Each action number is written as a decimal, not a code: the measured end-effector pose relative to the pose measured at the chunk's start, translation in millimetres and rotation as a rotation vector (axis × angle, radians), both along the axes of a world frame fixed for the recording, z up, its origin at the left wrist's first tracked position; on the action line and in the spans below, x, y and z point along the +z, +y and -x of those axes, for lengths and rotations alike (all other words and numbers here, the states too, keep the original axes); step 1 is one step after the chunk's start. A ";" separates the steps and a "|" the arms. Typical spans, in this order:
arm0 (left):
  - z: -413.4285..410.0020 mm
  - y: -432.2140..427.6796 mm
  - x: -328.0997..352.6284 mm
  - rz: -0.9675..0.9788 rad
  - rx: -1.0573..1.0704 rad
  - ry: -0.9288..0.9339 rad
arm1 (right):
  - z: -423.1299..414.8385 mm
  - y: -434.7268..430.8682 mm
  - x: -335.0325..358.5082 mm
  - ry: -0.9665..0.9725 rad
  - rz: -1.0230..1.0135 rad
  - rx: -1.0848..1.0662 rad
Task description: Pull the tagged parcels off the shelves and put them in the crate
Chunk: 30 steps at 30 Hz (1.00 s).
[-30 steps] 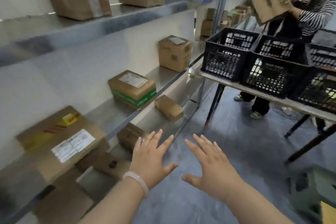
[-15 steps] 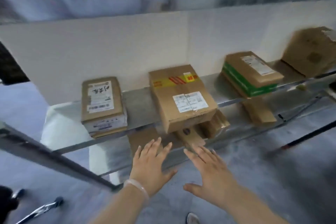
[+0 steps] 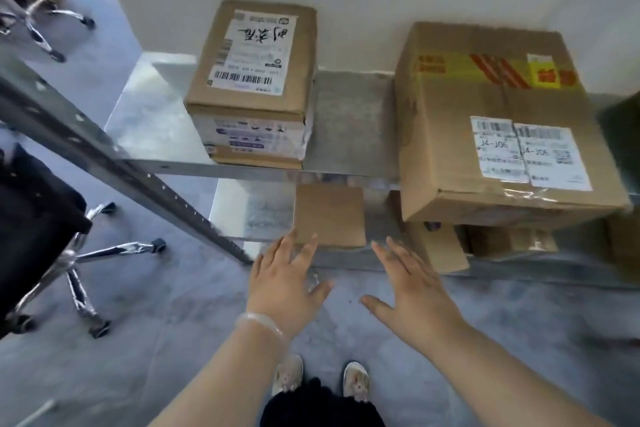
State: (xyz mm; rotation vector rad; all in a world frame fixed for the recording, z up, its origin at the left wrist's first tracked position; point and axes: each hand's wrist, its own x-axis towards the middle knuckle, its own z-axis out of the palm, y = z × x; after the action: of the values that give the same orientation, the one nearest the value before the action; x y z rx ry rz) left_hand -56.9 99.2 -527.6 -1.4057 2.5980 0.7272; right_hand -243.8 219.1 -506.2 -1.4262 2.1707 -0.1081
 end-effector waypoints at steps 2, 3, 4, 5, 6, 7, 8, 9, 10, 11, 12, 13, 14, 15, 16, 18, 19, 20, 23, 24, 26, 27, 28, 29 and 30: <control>3.9 1.6 -20.9 -0.054 0.056 0.021 | 6.0 -9.3 -22.8 -0.040 -0.014 -0.003; 6.5 1.3 -32.1 -0.073 0.063 0.027 | 8.5 -14.5 -35.5 -0.061 -0.026 -0.002; 8.7 -1.0 -43.1 -0.086 0.066 0.028 | 10.9 -20.1 -47.8 -0.080 -0.041 -0.001; 10.5 -6.0 -54.7 -0.091 0.071 0.027 | 13.0 -26.4 -60.7 -0.096 -0.052 -0.003; 12.0 -13.4 -66.0 -0.091 0.084 0.029 | 15.5 -33.8 -73.0 -0.107 -0.056 -0.014; 13.7 -21.6 -77.2 -0.098 0.105 0.034 | 17.9 -41.4 -85.3 -0.119 -0.055 -0.037; 15.6 -29.4 -87.9 -0.112 0.132 0.043 | 20.2 -49.8 -97.0 -0.136 -0.047 -0.071; 17.6 -35.7 -98.0 -0.133 0.153 0.056 | 22.1 -57.6 -108.0 -0.156 -0.032 -0.111; 20.2 -39.6 -107.2 -0.153 0.162 0.070 | 23.5 -64.6 -118.6 -0.177 -0.011 -0.155; 23.5 -42.0 -115.5 -0.170 0.160 0.089 | 24.5 -70.8 -128.9 -0.201 0.012 -0.202; 27.0 -43.4 -122.6 -0.183 0.155 0.115 | 25.2 -76.8 -138.8 -0.231 0.033 -0.253; 30.3 -45.5 -128.9 -0.196 0.157 0.146 | 25.8 -83.0 -148.2 -0.265 0.052 -0.311; 33.5 -49.1 -134.5 -0.208 0.170 0.177 | 27.0 -89.6 -157.0 -0.302 0.072 -0.378; 37.0 -53.7 -139.6 -0.217 0.191 0.205 | 29.0 -96.2 -165.4 -0.346 0.094 -0.453; 40.5 -59.1 -143.7 -0.223 0.216 0.228 | 31.5 -102.5 -172.3 -0.400 0.106 -0.530; 48.4 -70.2 -150.6 -0.237 0.266 0.264 | 37.7 -113.2 -183.3 -0.516 0.091 -0.660; 52.4 -75.5 -153.7 -0.247 0.285 0.278 | 41.2 -117.5 -187.8 -0.552 0.072 -0.697; 56.1 -80.4 -156.8 -0.258 0.297 0.283 | 44.1 -120.9 -191.2 -0.563 0.041 -0.712; 64.3 -88.5 -164.9 -0.292 0.304 0.249 | 46.9 -127.0 -196.0 -0.532 -0.026 -0.690; 64.7 -87.5 -167.0 -0.283 0.316 0.242 | 45.0 -127.1 -196.0 -0.520 -0.007 -0.679; 60.4 -80.8 -169.3 -0.249 0.384 0.272 | 38.7 -122.5 -192.2 -0.520 0.083 -0.662; 56.9 -76.0 -169.2 -0.241 0.424 0.298 | 35.0 -118.0 -188.6 -0.527 0.127 -0.647; 52.5 -70.7 -169.3 -0.241 0.457 0.320 | 30.4 -112.4 -185.1 -0.539 0.166 -0.627; 47.9 -66.2 -169.4 -0.251 0.477 0.329 | 25.2 -106.3 -182.2 -0.546 0.196 -0.608; 43.8 -62.6 -169.5 -0.267 0.491 0.328 | 19.6 -100.3 -179.4 -0.542 0.224 -0.590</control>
State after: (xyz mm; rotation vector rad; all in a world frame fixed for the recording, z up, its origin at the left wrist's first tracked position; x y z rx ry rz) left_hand -100.6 36.6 -697.1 -1.9918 2.2442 1.4138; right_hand -263.5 118.8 -685.6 -0.6913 2.0676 -0.8651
